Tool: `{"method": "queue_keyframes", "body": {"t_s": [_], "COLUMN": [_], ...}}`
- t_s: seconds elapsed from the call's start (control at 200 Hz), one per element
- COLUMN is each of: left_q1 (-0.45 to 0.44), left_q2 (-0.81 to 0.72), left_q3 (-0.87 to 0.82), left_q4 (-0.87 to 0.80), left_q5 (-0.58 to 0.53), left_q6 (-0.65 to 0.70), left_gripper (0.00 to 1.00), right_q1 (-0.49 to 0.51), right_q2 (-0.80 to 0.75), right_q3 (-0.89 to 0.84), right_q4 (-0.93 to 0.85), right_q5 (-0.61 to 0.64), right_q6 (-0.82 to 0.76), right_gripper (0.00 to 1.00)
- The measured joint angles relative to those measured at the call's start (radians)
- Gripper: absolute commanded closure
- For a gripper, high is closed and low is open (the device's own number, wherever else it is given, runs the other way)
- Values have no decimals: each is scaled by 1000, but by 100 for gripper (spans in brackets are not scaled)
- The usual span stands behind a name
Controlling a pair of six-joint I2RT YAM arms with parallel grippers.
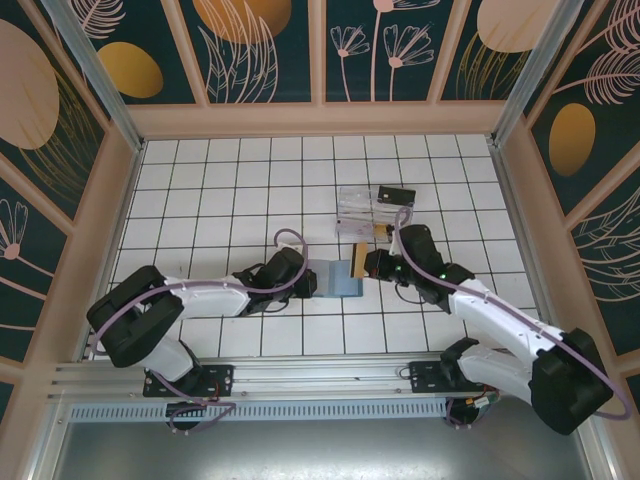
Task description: Take the credit cards out of the card holder
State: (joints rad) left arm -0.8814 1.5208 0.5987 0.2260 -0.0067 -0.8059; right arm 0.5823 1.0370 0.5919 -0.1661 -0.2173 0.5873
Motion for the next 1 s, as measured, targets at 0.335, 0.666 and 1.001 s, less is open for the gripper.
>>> {"method": "queue_keyframes", "body": {"t_s": [0.335, 0.666, 1.001], "left_q1": [0, 3, 5], "left_q2": [-237, -550, -751], "left_q3": [-39, -227, -325], "left_q4": [51, 82, 88], "left_q5": [10, -90, -161], "left_q6": [80, 127, 126], "left_gripper": [1, 1, 1], "right_q1": [117, 144, 67], "right_q2": [-2, 127, 157], "right_q3": [265, 280, 129], "right_q4": [-177, -229, -159], "right_q5": [301, 550, 578], "right_q6": [-427, -1019, -1530], "right_gripper": [100, 100, 100]}}
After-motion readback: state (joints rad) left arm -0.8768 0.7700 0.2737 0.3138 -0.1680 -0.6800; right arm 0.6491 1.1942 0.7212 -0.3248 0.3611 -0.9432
